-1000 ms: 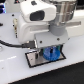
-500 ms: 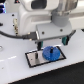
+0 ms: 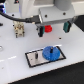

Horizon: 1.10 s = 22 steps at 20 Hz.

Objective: Insert the blue gear onto the right peg, followed by the red gear

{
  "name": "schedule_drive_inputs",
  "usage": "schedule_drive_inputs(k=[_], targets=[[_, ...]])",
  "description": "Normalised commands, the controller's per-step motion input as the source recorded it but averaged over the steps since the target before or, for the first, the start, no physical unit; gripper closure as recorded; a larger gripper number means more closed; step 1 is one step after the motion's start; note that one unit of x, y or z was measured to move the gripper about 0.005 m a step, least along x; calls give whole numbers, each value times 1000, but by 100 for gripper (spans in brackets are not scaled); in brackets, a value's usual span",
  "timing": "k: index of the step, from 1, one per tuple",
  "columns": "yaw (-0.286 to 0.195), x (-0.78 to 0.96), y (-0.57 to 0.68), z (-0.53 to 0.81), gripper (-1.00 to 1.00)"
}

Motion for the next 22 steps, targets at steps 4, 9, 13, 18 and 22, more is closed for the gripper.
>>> schedule_drive_inputs(k=[4, 9, 13, 18, 22], targets=[[0, -753, 118, -69, -100], [0, -725, 144, -90, -100], [0, -594, 185, -166, -100], [0, -370, 225, -246, -100], [0, -234, 202, -289, -100]])
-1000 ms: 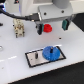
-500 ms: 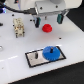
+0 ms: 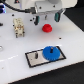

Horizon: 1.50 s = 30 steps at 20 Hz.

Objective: Insert the blue gear onto the right peg, followed by the red gear

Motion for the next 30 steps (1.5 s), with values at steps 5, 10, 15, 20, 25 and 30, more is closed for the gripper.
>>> schedule_drive_inputs(k=[5, 10, 15, 20, 25, 30], targets=[[0, -156, 166, -294, -100], [0, -169, 113, -286, -100], [0, -240, 84, -301, -100], [0, -253, 87, -321, -100], [0, -354, 33, -285, -100], [0, -254, 73, -130, 100]])
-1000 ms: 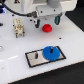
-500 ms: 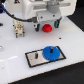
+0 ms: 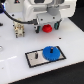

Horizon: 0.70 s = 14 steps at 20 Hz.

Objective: Insert the blue gear onto the right peg, followed by the red gear

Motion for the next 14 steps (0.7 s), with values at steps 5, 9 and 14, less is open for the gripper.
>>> schedule_drive_inputs(k=[5, 9, 14], targets=[[0, -26, 25, 6, 100], [0, -12, 4, 25, 100], [0, -173, 78, -16, 100]])
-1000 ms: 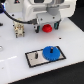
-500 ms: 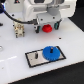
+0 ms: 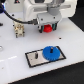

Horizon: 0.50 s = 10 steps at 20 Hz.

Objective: Insert the blue gear onto the right peg, followed by the red gear

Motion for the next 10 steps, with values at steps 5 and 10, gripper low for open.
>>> schedule_drive_inputs(k=[5, 10], targets=[[0, 30, 46, 230, 100], [0, 396, -45, 546, 100]])
